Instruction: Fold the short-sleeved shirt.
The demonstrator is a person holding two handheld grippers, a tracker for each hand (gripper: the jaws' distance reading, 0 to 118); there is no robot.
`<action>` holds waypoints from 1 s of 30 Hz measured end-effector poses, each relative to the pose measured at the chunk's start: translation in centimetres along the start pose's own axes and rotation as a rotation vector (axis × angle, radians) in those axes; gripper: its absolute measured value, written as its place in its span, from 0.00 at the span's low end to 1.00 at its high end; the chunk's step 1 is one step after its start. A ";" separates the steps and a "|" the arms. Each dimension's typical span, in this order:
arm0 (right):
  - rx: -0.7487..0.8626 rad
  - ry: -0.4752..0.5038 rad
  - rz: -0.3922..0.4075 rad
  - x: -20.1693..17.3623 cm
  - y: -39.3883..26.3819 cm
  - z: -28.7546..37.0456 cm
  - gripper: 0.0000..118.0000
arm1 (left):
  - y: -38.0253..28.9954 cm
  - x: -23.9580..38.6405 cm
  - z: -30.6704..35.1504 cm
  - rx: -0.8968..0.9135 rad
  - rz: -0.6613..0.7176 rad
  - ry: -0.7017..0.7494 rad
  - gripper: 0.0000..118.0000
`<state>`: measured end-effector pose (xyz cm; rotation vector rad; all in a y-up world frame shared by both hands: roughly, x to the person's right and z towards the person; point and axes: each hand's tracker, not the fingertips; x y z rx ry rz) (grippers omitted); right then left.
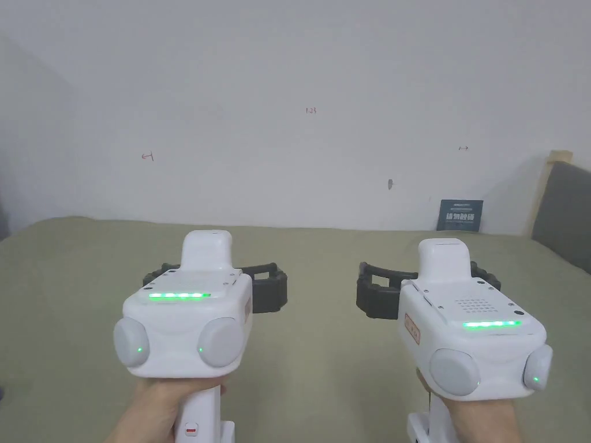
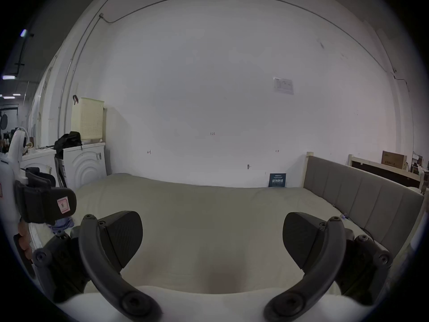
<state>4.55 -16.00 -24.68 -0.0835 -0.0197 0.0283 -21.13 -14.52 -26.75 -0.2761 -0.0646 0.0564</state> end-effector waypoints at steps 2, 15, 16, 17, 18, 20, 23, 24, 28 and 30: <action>0.000 0.005 -0.032 0.2 0.1 0.0 1.00 | -0.2 0.0 0.1 0.059 -0.038 0.062 1.00; -0.112 -0.026 0.015 -0.7 -0.2 -0.8 1.00 | -0.6 -0.3 0.1 0.016 -0.052 0.026 1.00; -0.093 -0.029 0.006 -0.7 -0.2 -0.8 1.00 | -0.6 -0.4 0.1 0.013 -0.053 0.022 1.00; -0.084 -0.030 -0.002 -0.7 -0.2 -0.7 1.00 | -0.7 -0.4 0.1 0.011 -0.054 0.018 1.00; -0.078 -0.030 -0.010 -0.6 -0.3 -0.6 1.00 | -0.7 -0.4 0.2 0.010 -0.055 0.019 1.00; -0.060 -0.013 0.003 -0.3 -0.4 -0.7 1.00 | -0.7 -0.5 0.2 0.013 -0.056 0.018 1.00; -0.012 -0.047 0.073 -0.6 -0.6 -0.7 1.00 | -0.6 -0.6 0.4 0.018 -0.054 0.014 1.00; -0.011 -0.046 0.071 -0.5 -0.6 -0.7 1.00 | -0.5 -0.6 0.5 0.021 -0.053 0.010 1.00; -0.079 0.012 0.037 -0.2 0.0 -0.8 1.00 | -0.3 -0.5 0.6 0.011 -0.054 -0.005 1.00; -0.067 0.006 0.034 -0.2 0.2 -0.7 1.00 | -0.2 -0.5 0.7 0.008 -0.045 -0.010 1.00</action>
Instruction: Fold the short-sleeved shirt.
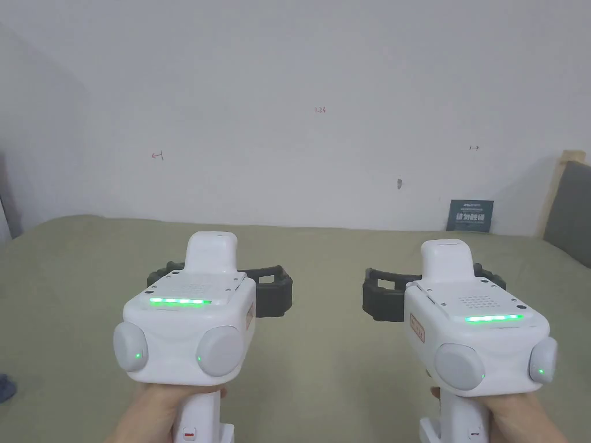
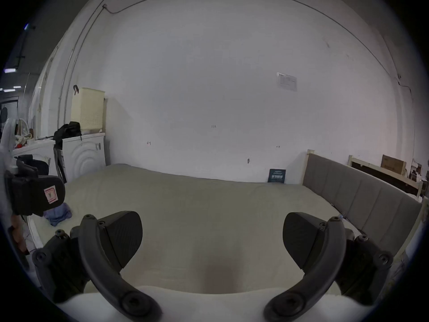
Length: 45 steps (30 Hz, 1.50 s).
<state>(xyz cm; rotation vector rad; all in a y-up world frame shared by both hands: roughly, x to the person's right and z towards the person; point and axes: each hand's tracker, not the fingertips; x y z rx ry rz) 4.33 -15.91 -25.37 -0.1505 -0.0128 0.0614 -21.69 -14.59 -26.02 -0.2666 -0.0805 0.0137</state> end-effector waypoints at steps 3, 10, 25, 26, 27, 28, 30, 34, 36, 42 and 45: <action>0.016 -0.014 -0.025 0.0 0.0 0.2 1.00 | 0.1 -0.1 0.1 -0.005 0.005 -0.009 1.00; 0.011 -0.047 -0.115 0.8 0.4 0.3 1.00 | 0.1 0.0 0.4 -0.003 -0.004 -0.015 1.00; 0.063 -0.170 0.036 -0.7 -0.3 0.5 1.00 | 0.2 0.2 0.6 0.006 -0.015 -0.013 1.00; 0.066 -0.145 0.034 -0.6 -0.3 0.6 1.00 | 0.2 0.2 0.5 0.005 -0.013 -0.015 1.00; 0.070 -0.108 0.038 -0.6 -0.3 0.7 1.00 | 0.2 0.1 0.5 0.003 -0.011 -0.015 1.00; 0.054 -0.093 0.034 -0.5 -0.2 0.7 1.00 | 0.2 0.2 0.5 0.000 -0.009 -0.016 1.00; 0.003 -0.071 -0.014 -0.4 0.2 0.6 1.00 | 0.1 0.1 0.5 -0.003 -0.007 -0.021 1.00; -0.045 -0.081 -0.080 0.1 0.5 0.3 1.00 | 0.0 0.2 0.4 -0.009 -0.003 -0.019 1.00; -0.027 -0.103 -0.081 0.2 0.2 0.1 1.00 | 0.0 0.2 0.5 -0.009 -0.008 -0.020 1.00; 0.045 -0.160 0.006 -0.4 -0.6 0.6 1.00 | -0.4 0.1 0.6 0.055 -0.034 -0.001 1.00; 0.028 -0.133 0.009 -0.4 -0.4 0.7 1.00 | -0.6 0.1 0.5 0.085 -0.061 0.008 1.00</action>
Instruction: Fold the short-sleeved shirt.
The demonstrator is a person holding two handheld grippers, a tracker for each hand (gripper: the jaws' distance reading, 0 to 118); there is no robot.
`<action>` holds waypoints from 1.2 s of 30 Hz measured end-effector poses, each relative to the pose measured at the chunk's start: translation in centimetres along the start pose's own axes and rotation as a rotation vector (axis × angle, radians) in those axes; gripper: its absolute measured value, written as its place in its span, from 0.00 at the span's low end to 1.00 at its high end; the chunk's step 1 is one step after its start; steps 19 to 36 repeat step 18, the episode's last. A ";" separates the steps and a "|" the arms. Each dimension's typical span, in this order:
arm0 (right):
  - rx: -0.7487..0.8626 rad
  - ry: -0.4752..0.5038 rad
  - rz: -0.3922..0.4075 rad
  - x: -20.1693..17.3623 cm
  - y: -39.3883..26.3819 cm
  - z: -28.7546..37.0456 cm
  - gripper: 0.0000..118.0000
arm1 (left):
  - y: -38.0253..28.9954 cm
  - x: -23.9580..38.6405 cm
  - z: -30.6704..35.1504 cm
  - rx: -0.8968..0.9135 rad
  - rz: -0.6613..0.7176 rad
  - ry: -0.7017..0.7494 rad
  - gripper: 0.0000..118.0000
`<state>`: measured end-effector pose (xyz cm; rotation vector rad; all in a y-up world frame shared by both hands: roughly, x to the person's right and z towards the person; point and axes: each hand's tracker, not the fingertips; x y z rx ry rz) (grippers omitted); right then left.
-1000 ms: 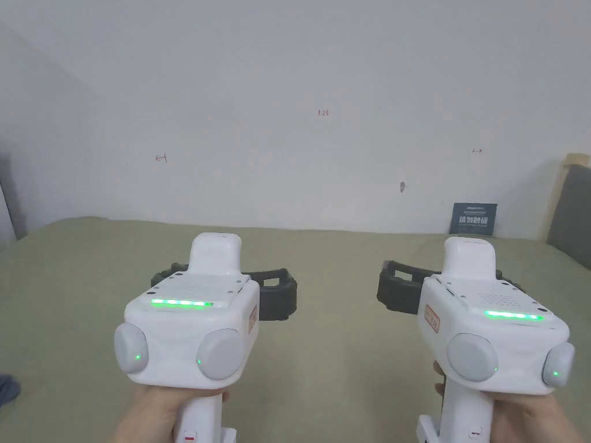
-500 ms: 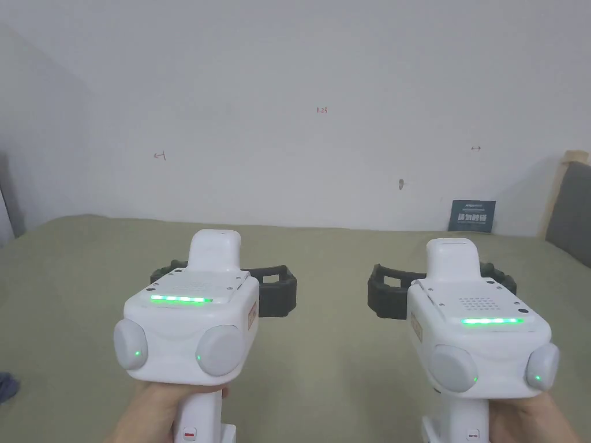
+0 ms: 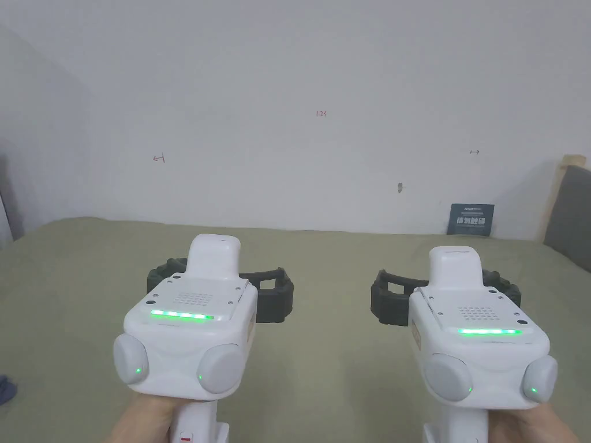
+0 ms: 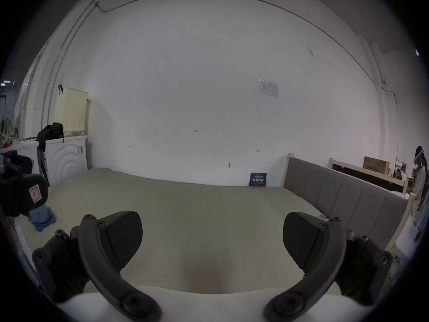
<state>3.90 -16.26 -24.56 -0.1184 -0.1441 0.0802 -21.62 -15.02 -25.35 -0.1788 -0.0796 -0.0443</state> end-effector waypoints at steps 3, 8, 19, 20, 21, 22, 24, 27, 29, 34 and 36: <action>0.007 0.008 -0.003 0.0 0.1 0.2 1.00 | -0.1 0.0 0.0 0.008 -0.006 0.000 1.00; 0.006 0.016 0.000 -0.1 0.4 0.2 1.00 | 0.0 -0.1 0.0 0.001 0.007 -0.004 1.00; 0.006 0.030 -0.016 0.1 0.6 0.4 1.00 | 0.6 -0.1 0.4 0.009 0.013 -0.006 1.00; 0.006 0.030 -0.016 0.1 0.6 0.4 1.00 | 0.6 -0.1 0.4 0.009 0.013 -0.006 1.00; 0.006 0.030 -0.016 0.1 0.6 0.4 1.00 | 0.6 -0.1 0.4 0.009 0.013 -0.006 1.00; 0.006 0.030 -0.016 0.1 0.6 0.4 1.00 | 0.6 -0.1 0.4 0.009 0.013 -0.006 1.00; 0.006 0.030 -0.016 0.1 0.6 0.4 1.00 | 0.6 -0.1 0.4 0.009 0.013 -0.006 1.00; 0.006 0.030 -0.016 0.1 0.6 0.4 1.00 | 0.6 -0.1 0.4 0.009 0.013 -0.006 1.00; 0.006 0.030 -0.016 0.1 0.6 0.4 1.00 | 0.6 -0.1 0.4 0.009 0.013 -0.006 1.00; 0.006 0.030 -0.016 0.1 0.6 0.4 1.00 | 0.6 -0.1 0.4 0.009 0.013 -0.006 1.00; 0.006 0.030 -0.016 0.1 0.6 0.4 1.00 | 0.6 -0.1 0.4 0.009 0.013 -0.006 1.00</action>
